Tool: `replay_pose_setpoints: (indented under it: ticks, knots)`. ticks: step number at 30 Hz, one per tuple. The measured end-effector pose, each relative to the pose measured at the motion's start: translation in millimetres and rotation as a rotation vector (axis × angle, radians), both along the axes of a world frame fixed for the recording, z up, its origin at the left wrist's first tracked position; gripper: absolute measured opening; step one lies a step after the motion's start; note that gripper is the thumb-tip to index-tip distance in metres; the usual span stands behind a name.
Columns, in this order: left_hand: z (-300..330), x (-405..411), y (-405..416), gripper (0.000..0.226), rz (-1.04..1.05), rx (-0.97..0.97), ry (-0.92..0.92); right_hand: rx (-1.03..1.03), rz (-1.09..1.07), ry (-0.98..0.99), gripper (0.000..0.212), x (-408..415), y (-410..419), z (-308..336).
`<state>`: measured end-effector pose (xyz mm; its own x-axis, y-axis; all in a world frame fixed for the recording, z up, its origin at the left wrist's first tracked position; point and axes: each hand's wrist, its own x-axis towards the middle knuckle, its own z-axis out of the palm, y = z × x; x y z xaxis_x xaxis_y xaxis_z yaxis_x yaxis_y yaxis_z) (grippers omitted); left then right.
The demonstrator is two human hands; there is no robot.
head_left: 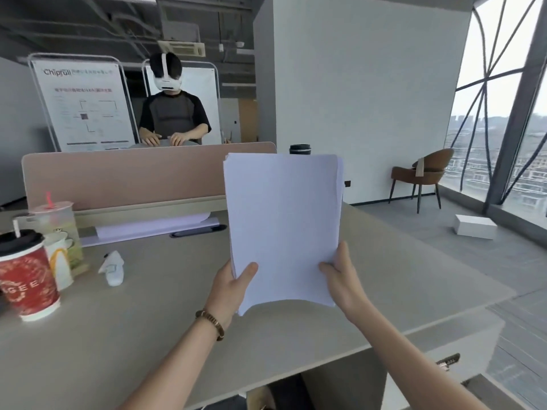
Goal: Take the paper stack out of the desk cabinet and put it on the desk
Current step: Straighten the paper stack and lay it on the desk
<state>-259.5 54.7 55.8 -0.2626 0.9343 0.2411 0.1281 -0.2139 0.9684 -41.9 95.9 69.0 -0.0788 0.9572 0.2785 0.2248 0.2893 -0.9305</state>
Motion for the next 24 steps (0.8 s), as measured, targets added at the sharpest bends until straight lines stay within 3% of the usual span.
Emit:
replay_pose_setpoints:
  ticks: [5, 7, 14, 21, 24]
  knots:
    - [-26, -2, -2, 0.009, 0.027, -0.145, -0.046, -0.005, 0.049, 0.039, 0.021, -7, -4, -23]
    - [-20, -7, 1, 0.019, -0.001, -0.172, -0.063, 0.007, 0.054, 0.121, 0.020, -7, -3, -17]
    - [26, -11, 16, 0.028, -0.008, 0.074, -0.197, 0.129, 0.033, 0.255, 0.016, -12, 23, 37]
    - [-14, -1, 20, 0.020, 0.059, -0.044, -0.236, 0.073, -0.002, 0.279, 0.026, -20, 26, 9]
    - [-12, 0, 25, 0.013, 0.086, -0.022, -0.239, 0.120, 0.008, 0.267, 0.021, -19, 27, 9]
